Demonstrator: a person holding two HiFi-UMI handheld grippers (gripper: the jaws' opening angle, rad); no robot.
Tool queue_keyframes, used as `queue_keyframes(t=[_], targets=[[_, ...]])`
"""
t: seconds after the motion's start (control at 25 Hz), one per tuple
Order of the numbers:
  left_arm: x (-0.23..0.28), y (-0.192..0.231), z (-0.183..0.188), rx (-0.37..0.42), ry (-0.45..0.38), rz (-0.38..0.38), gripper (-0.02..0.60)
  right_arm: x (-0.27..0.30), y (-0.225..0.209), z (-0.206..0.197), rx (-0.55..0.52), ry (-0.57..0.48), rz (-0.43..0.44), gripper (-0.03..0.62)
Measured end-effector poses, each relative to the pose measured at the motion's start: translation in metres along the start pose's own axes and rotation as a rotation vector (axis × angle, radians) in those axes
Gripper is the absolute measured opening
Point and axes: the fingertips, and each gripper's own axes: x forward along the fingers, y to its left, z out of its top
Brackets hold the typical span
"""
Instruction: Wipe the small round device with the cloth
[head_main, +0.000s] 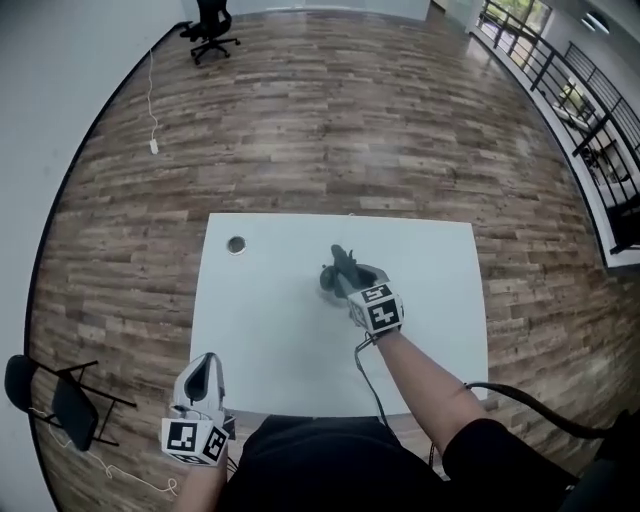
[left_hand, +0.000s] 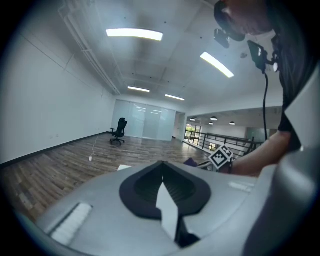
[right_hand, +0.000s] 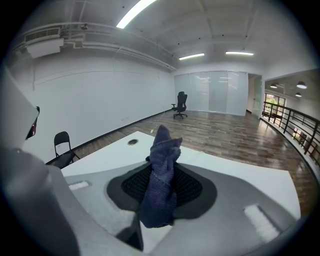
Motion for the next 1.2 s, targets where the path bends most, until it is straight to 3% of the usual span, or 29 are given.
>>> queue_keyframes(t=[0.36,0.6,0.92,1.2], targets=[[0.007,0.004,-0.002,-0.020,-0.015,-0.021,0.006,0.007,0.036,-0.009,-0.139,0.096,0.070,0.124],[0.026,-0.008,-0.008,0.010,0.003,-0.113,0.006,0.005,0.041,-0.019,-0.140,0.131,0.062,0.124],[0.051,-0.006,-0.012,-0.012,0.014,-0.197,0.006,-0.003,0.048,-0.027,-0.137,0.180,0.038,0.124],[0.065,-0.007,-0.015,-0.030,0.031,-0.258,0.006,0.000,0.069,-0.049,-0.118,0.270,0.075,0.124]])
